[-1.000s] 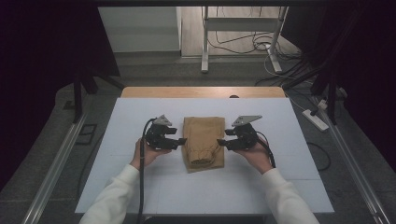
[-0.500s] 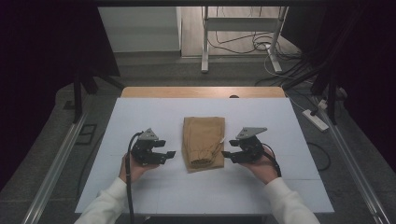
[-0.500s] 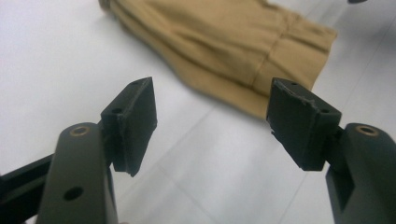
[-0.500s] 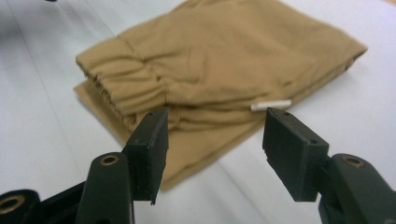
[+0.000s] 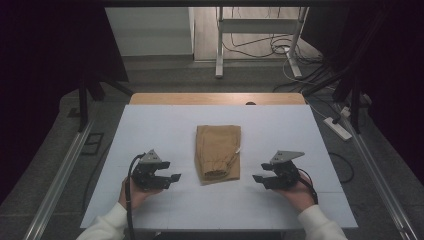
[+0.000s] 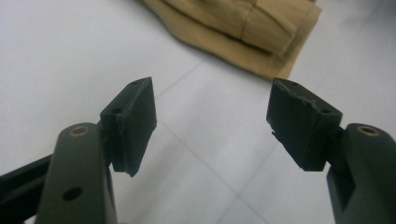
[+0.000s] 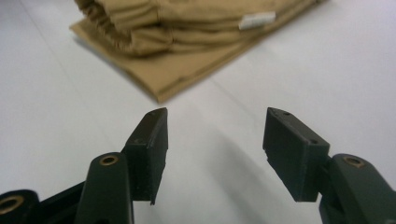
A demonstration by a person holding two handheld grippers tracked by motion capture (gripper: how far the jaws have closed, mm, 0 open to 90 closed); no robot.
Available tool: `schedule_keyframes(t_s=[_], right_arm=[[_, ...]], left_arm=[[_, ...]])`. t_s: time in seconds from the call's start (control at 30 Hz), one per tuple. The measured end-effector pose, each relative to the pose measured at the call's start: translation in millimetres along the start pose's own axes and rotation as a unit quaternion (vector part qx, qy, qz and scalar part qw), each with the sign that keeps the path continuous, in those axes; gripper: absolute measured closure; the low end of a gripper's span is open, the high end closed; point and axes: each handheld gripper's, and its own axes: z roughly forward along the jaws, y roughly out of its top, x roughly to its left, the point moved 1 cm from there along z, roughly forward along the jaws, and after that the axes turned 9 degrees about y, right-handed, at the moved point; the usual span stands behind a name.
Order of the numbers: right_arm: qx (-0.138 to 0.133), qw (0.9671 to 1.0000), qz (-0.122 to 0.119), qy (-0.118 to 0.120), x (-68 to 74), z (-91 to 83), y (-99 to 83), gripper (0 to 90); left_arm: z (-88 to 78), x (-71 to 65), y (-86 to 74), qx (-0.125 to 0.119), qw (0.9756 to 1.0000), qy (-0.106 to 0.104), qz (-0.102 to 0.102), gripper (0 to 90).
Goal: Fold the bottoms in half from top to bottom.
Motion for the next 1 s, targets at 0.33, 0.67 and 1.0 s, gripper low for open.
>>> schedule_keyframes(t_s=[0.33, 0.67, 1.0], right_arm=[[0.018, 0.9997, 0.000, -0.016, 2.5, -19.0, -25.5, 40.7], [0.008, 0.9998, 0.010, -0.017, 0.6, -31.7, -34.8, 40.5], [0.009, 0.9998, 0.005, -0.016, 1.0, -30.7, -34.2, 40.1]], left_arm=[[-9.8, -0.4, -17.8, 0.006, 0.9999, 0.005, -0.010, 32.4], [-16.4, 2.9, -28.6, 0.011, 0.9996, 0.013, -0.023, 32.2], [-15.5, 2.3, -29.2, 0.012, 0.9995, 0.017, -0.024, 31.8]])
